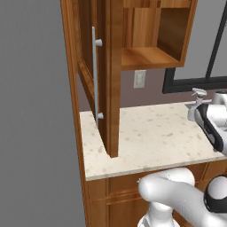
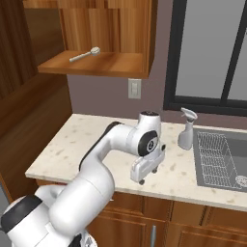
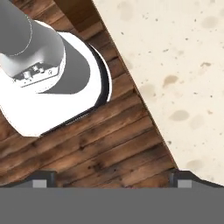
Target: Locate and retrieve the dish brush and spray from the cabinet. Place them next to the sink.
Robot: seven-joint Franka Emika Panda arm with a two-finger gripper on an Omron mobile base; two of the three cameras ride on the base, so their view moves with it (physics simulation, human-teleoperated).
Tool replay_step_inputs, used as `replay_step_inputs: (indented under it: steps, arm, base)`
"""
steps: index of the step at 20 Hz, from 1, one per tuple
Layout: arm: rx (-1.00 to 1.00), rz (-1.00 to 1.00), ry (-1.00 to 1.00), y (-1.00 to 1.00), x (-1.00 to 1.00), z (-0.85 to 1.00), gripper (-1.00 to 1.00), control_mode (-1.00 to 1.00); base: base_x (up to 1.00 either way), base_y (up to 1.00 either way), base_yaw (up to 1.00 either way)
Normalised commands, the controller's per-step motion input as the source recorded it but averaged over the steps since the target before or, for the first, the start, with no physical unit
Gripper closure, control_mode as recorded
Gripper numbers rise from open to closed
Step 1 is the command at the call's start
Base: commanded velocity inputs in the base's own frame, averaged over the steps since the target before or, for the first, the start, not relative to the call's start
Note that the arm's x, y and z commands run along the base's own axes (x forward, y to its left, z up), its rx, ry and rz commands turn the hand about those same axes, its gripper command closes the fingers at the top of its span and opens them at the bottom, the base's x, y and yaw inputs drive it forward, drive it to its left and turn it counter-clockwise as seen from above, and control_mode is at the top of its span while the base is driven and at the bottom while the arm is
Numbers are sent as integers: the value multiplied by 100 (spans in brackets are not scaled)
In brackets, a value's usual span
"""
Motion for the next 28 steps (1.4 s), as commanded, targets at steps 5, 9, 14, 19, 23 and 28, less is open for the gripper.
replay_step_inputs:
  steps: [5,9,14,19,23,28]
  arm:
    - [11,-31,-5,26,0,1,-100,-100]
    - [16,-31,-11,21,0,0,-100,-100]
    - [8,-30,-13,33,0,3,-100,-100]
    - [-4,-25,-10,52,0,13,-100,-100]
    - [-15,-18,1,52,0,20,-100,-100]
    - [-13,-23,3,42,1,14,-100,-100]
  base:
    - [0,0,0]
    - [0,0,0]
    - [0,0,0]
    - [0,0,0]
    - [0,0,0]
    - [0,0,0]
